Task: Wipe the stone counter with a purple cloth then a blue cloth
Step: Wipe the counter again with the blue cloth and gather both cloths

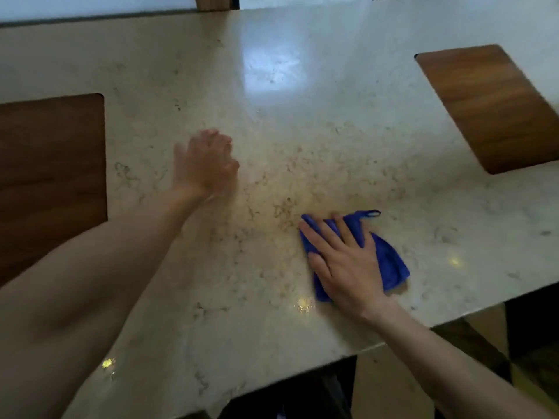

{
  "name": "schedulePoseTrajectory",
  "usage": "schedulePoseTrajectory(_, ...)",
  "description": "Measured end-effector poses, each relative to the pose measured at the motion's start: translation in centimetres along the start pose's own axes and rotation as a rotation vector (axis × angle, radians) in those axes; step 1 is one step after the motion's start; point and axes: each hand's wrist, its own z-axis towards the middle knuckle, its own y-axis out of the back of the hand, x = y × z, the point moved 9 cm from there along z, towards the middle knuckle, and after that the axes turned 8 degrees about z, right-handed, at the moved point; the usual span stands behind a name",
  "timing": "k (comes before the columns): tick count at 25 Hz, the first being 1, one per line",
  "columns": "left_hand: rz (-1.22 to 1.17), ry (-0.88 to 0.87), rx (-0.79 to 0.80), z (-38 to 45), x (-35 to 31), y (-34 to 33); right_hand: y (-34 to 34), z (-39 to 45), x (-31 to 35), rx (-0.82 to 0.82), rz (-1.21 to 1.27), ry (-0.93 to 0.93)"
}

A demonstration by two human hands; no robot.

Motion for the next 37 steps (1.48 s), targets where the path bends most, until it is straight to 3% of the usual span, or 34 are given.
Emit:
schedulePoseTrajectory(3,0.097,0.081,0.110,-2.6,6.5,0.3,-0.7,-9.1,0.9,-0.014,-0.030,-0.093)
schedulePoseTrajectory(8,0.104,0.136,0.102,-1.6,13.3,0.5,-1.4,-10.5,2.4,-0.078,0.005,-0.350)
schedulePoseTrajectory(12,0.092,0.145,0.089,1.1,16.1,0.1,-2.7,-7.0,5.8,-0.070,0.004,-0.256)
schedulePoseTrajectory(18,0.094,0.122,0.079,0.5,17.9,-1.2,-1.9,9.5,7.4,-0.096,-0.009,-0.173)
schedulePoseTrajectory(29,0.161,0.088,0.076,0.7,17.8,-1.2,1.5,52.7,9.1,-0.054,0.116,-0.192)
schedulePoseTrajectory(33,0.175,0.079,0.062,1.0,17.6,-1.0,1.1,58.0,11.2,-0.078,0.108,-0.141)
schedulePoseTrajectory(37,0.167,0.103,0.061,0.9,18.0,-1.2,-0.2,56.1,13.7,-0.033,0.064,0.023)
